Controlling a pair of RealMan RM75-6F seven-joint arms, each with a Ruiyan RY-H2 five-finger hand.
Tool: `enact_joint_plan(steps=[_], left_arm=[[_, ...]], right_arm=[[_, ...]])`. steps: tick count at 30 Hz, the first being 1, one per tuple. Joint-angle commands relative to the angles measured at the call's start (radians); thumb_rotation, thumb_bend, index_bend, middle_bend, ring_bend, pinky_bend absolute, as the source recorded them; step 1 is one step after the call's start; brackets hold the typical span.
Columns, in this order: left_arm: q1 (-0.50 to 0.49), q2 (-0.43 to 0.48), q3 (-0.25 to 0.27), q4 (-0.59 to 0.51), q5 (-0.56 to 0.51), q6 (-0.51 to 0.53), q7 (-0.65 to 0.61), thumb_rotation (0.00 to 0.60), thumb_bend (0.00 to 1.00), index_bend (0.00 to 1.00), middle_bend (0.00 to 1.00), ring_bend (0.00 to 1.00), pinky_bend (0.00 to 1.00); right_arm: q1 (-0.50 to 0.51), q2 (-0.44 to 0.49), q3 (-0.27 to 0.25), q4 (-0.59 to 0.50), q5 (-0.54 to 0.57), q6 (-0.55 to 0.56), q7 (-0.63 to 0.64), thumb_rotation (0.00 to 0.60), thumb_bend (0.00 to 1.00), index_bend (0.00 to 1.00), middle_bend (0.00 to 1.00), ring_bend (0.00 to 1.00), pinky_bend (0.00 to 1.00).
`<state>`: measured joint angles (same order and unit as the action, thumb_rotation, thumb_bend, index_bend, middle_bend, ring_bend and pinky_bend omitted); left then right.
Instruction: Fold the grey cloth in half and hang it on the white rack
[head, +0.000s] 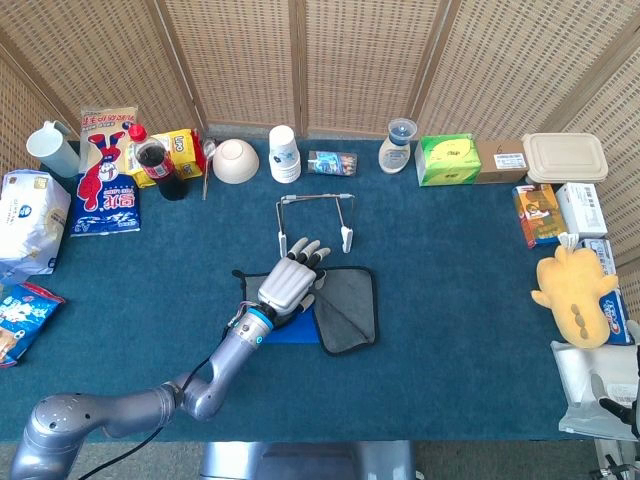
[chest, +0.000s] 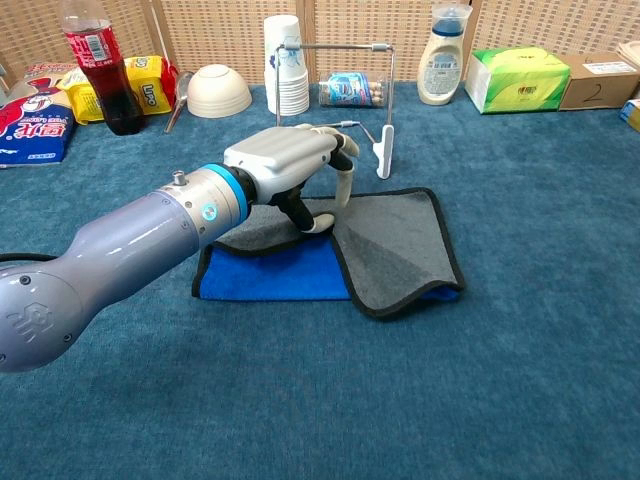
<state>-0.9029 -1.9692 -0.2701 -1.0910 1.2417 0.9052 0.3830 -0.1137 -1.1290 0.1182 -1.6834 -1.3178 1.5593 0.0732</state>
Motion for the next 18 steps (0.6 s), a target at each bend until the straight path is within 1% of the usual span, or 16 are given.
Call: enact_joint_plan(steps=[1,13,18], left_arm=[[-0.001,-0.002,0.003,0.001,0.0,0.004,-0.003,0.6,0.25,0.41,0.11,0.0,0.0],[0.013,0.0,0.025,-0.005,0.008,0.038,-0.008,0.6,0.22,0.22,0.05,0.0,0.0],[0.022,0.005,0.037,-0.015,0.009,0.047,-0.005,0.6,0.2,0.18,0.04,0.0,0.0]], right_arm=[[0.0,0.0,0.0,0.0,0.0,0.0,0.0,0.6,0.32,0.04,0.03,0.0,0.0],[-0.002,0.002,-0.001,-0.007,-0.005,0.003,-0.004,0.6,0.32,0.04,0.03,0.0,0.0],[-0.002,0.003,-0.003,-0.009,-0.009,0.005,-0.005,0.6,0.32,0.04,0.03,0.0,0.0]])
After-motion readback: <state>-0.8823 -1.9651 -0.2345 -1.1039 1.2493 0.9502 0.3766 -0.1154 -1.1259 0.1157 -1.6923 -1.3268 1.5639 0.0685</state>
